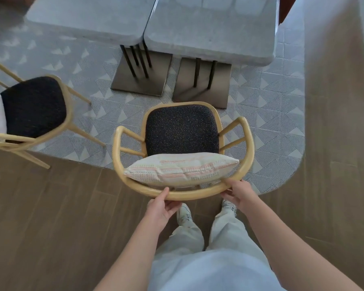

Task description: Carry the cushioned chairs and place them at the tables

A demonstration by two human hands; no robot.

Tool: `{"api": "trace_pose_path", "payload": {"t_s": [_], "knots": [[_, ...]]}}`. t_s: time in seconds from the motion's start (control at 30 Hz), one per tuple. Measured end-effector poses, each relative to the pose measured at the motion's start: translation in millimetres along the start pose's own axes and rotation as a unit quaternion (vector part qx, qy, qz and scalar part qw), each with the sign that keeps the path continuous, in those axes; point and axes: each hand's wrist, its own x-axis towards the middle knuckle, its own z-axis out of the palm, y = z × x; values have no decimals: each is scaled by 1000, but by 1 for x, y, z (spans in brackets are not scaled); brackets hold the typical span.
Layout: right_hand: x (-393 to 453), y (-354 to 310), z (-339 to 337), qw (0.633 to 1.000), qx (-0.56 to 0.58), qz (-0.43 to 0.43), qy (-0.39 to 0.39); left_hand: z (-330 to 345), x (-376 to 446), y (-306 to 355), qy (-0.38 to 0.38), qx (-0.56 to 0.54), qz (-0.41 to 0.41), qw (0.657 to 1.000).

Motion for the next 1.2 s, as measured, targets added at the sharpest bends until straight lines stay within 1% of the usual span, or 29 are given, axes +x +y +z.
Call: {"api": "trace_pose_path", "payload": {"t_s": [0.1,0.27,0.37,0.53,0.67,0.93,1.03,1.2], "knots": [[7,-6,-1,1000,-12,-1,21,2,2,6,-1,19,0,1000],[19,-17,-4,999,-1,6,45,3,1,10,-29,-42,-25,998],[27,-22,-8,998,-23,17,53,4,4,10,-34,-44,-21,998],[44,-37,-17,995,-91,23,47,4,7,10,-30,-44,-14,998],[51,-48,-19,995,-93,5,41,18,10,15,-32,-36,0,999],[62,-95,-30,996,-72,3,47,79,23,39,-50,29,11,998],[62,-98,-32,997,-47,12,59,93,28,51,-56,66,14,996],[61,-87,-33,999,-19,20,47,98,34,65,-57,102,15,993]]}}
